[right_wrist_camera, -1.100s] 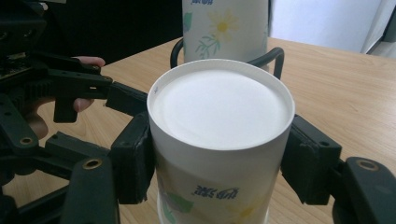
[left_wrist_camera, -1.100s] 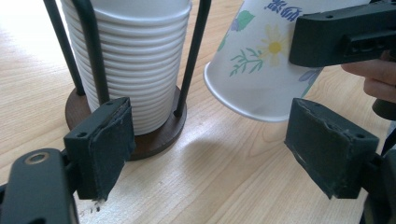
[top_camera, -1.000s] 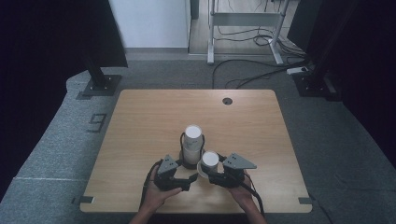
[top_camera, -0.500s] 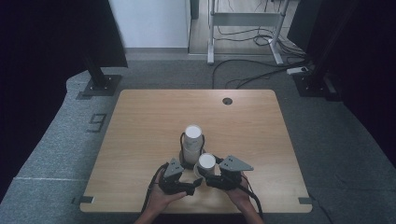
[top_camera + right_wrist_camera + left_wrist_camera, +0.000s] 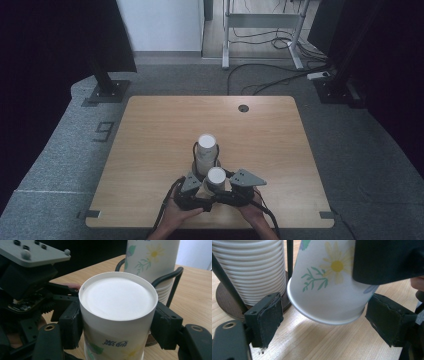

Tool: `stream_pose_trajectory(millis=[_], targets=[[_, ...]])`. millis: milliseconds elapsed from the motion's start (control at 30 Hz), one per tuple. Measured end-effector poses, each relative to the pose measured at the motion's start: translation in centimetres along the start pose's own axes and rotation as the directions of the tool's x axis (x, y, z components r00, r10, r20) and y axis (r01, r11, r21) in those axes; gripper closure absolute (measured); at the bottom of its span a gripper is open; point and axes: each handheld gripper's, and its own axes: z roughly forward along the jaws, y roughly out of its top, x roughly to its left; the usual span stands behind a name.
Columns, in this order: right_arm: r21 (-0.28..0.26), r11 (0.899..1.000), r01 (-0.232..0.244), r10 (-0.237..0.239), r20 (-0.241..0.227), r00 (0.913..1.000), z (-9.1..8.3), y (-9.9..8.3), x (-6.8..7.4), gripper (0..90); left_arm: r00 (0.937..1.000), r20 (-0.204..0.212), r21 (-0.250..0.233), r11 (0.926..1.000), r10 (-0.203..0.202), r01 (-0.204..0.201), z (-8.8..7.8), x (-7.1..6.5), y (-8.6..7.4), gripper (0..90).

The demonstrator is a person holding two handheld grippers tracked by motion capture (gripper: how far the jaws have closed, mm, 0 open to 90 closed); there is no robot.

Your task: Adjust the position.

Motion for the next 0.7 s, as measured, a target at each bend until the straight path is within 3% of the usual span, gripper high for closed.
stream_pose_trajectory(millis=[700], targets=[[-0.016,1.000,-0.007,0.007,-0.024,0.9997,-0.34,0.18,0.47,33.0,0.9998,0.011,0.011,0.9998,-0.015,0.015,-0.02,0.22,-0.18,14.3]])
